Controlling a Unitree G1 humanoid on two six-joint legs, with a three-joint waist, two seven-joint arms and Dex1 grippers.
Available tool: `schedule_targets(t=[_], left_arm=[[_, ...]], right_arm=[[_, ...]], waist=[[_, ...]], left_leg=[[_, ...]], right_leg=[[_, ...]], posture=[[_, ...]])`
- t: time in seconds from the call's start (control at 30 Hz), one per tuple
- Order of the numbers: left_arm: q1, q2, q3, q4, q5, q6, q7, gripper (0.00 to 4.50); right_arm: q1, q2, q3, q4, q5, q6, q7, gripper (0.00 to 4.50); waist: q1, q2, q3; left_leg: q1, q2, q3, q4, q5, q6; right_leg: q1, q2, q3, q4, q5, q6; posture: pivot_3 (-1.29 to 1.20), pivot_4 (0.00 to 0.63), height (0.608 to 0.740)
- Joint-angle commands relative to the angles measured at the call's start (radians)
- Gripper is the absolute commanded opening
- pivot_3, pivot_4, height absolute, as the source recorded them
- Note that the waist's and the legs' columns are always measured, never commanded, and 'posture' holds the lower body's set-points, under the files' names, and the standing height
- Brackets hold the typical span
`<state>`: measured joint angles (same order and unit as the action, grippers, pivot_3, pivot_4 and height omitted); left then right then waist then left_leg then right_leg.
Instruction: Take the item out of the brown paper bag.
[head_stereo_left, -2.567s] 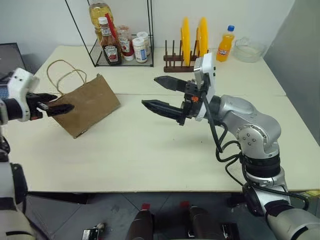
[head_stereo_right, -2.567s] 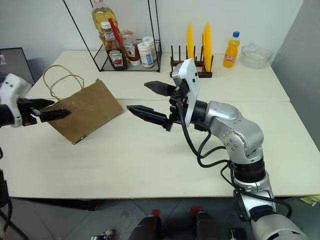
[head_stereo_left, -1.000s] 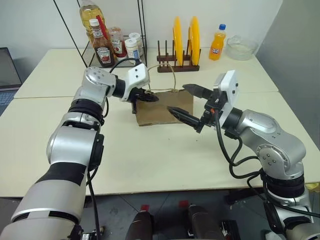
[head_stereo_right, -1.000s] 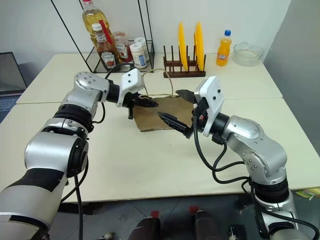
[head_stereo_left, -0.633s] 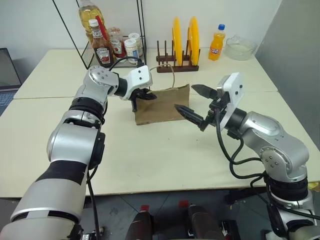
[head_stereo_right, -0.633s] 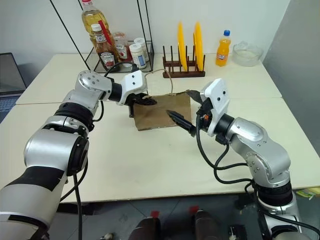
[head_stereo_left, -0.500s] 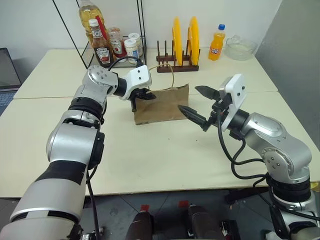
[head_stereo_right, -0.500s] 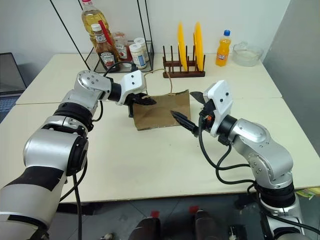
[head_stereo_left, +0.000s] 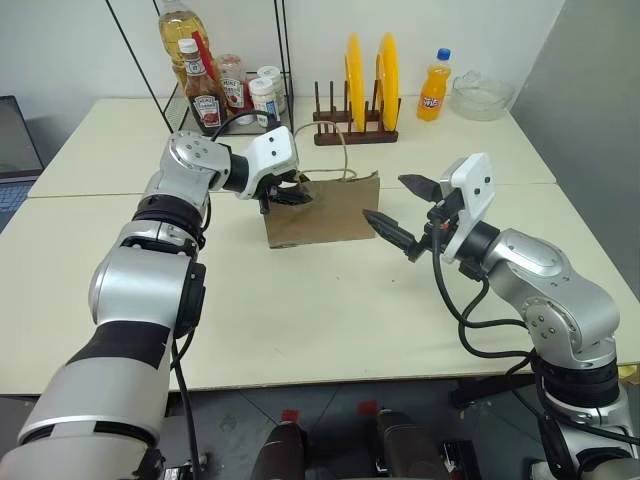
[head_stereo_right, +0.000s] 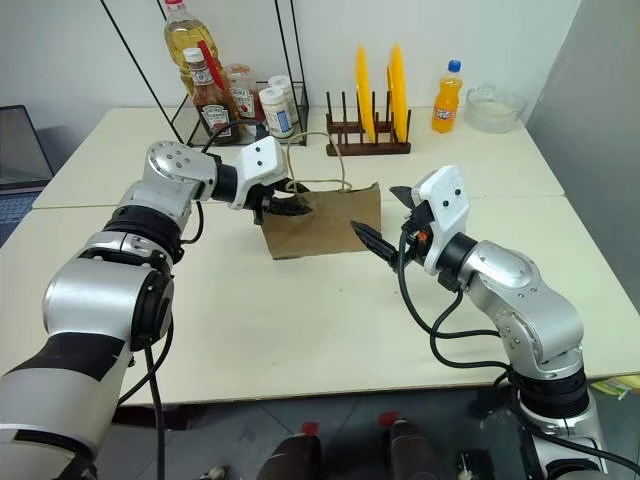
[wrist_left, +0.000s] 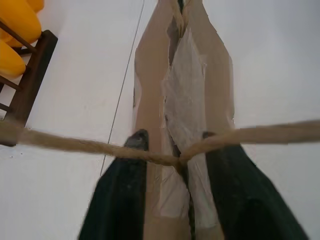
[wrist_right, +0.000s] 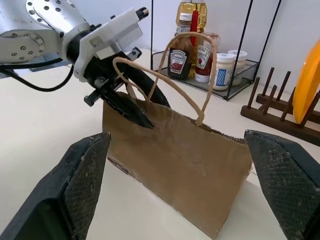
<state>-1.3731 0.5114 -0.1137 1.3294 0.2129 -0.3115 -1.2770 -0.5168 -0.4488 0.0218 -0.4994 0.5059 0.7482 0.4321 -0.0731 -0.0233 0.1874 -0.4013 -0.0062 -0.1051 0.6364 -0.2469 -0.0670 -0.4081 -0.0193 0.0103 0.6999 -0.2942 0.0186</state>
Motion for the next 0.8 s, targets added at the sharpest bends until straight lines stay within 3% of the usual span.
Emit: schedule_targets(t=[0.03,0.17,0.4,0.47,0.57,0.67,0.8], left_arm=[[-0.036,0.063,0.027,-0.043,-0.033,-0.002,-0.078,3.12],[-0.013,0.146,0.047,-0.099,-0.067,-0.015,-0.116,4.38],[0.115,0.265,0.141,-0.315,-0.188,0.126,-0.112,4.45],[0.239,0.305,0.187,-0.506,-0.263,0.293,-0.133,4.45],[0.543,0.328,0.323,-0.934,-0.444,0.67,-0.066,4.45],[0.861,0.291,0.446,-1.32,-0.565,0.916,0.063,4.5],[1.102,0.166,0.567,-1.654,-0.7,1.108,0.277,4.5]], right_arm=[[-0.002,0.002,-0.02,-0.021,0.0,-0.023,0.002,4.5],[-0.016,-0.006,-0.017,0.004,-0.004,-0.032,0.03,4.5],[-0.068,-0.01,0.001,0.103,-0.026,-0.076,0.098,4.5],[-0.119,-0.011,-0.001,0.183,-0.042,-0.094,0.113,4.5],[-0.239,-0.017,0.0,0.376,-0.086,-0.133,0.136,4.5],[-0.363,-0.02,0.024,0.595,-0.14,-0.211,0.2,3.95],[-0.567,0.009,0.07,0.986,-0.262,-0.399,0.264,2.47]], waist=[[-0.001,0.0,0.0],[-0.002,0.0,0.0],[-0.004,0.0,0.0],[-0.011,0.0,0.0],[-0.022,0.001,0.0],[-0.026,0.002,0.0],[-0.006,0.001,0.0]], left_leg=[[0.0,0.0,0.0,0.0,0.0,0.0],[0.0,0.0,0.0,0.0,0.0,0.0],[0.0,0.0,0.0,0.002,0.0,0.0],[0.0,0.0,0.0,0.003,0.0,0.0],[0.003,0.002,0.0,0.003,0.0,0.0],[0.003,0.007,-0.001,0.004,0.0,0.0],[0.002,0.009,0.001,0.006,0.0,0.0]], right_leg=[[0.0,0.0,0.0,0.0,0.0,0.0],[0.0,0.0,0.0,0.0,0.0,0.0],[0.0,0.0,0.0,0.001,0.0,0.0],[0.0,0.0,0.001,0.002,0.0,0.0],[0.0,0.0,0.005,0.005,0.0,0.0],[0.0,-0.001,0.006,0.005,0.0,0.0],[0.001,-0.001,0.006,0.006,0.0,0.0]], posture=[[0.0,0.15,0.74],[0.0,0.15,0.74],[0.0,0.15,0.74],[0.0,0.15,0.74],[0.0,0.15,0.74],[0.0,0.15,0.74],[0.0,0.15,0.74]])
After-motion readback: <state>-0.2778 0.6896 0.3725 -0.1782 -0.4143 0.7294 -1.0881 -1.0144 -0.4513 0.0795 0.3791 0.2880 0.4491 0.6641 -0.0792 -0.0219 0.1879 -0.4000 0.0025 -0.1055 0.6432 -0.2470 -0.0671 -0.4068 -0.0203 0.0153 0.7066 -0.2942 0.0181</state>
